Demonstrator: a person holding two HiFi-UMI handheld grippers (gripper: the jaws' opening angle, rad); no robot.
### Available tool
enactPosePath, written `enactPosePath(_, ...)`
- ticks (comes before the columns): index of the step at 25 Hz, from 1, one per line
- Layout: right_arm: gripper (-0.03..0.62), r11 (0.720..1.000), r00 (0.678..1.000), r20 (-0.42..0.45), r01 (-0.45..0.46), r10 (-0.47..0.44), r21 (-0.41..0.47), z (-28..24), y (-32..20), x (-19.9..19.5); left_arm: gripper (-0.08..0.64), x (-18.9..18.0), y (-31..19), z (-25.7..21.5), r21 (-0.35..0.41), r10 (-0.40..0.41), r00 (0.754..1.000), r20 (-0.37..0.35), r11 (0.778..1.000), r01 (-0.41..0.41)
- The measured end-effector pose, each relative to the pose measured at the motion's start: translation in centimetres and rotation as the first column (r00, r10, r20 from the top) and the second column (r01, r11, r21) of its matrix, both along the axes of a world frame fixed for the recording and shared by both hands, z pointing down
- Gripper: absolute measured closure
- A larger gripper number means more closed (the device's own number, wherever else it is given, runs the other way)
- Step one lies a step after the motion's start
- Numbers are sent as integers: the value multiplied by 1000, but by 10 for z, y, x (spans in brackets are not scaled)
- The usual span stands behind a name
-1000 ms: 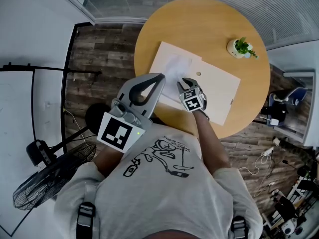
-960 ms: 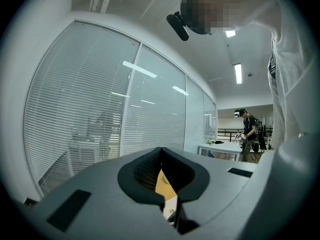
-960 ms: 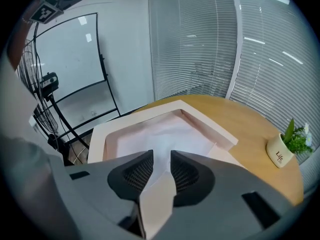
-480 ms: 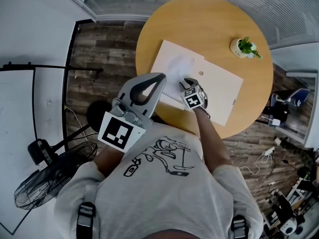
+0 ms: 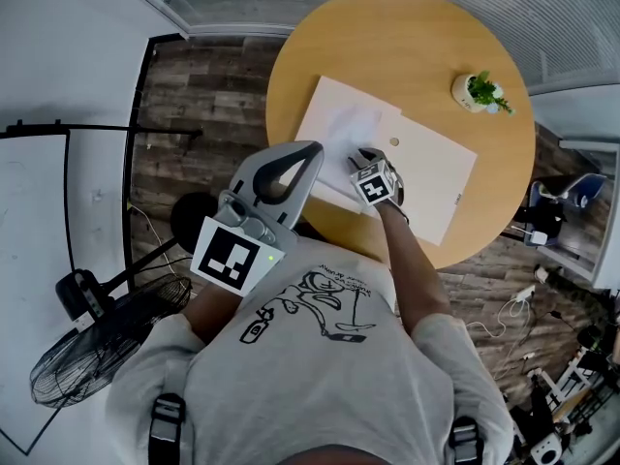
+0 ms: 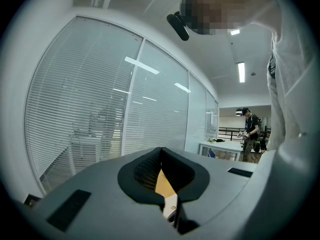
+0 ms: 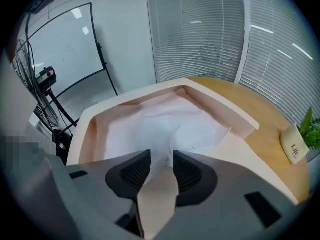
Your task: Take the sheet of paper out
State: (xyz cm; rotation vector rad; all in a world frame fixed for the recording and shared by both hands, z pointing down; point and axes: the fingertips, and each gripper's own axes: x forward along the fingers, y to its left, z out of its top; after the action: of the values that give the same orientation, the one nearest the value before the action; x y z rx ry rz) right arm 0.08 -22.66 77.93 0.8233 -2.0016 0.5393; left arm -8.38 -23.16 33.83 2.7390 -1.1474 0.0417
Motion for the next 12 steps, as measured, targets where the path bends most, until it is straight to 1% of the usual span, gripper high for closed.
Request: enactPosePath(12,439,999,1000,-21,19,-20,-46,20,-3,-3,540,-6,-7,9,-21,-15,1000,9,1000,15)
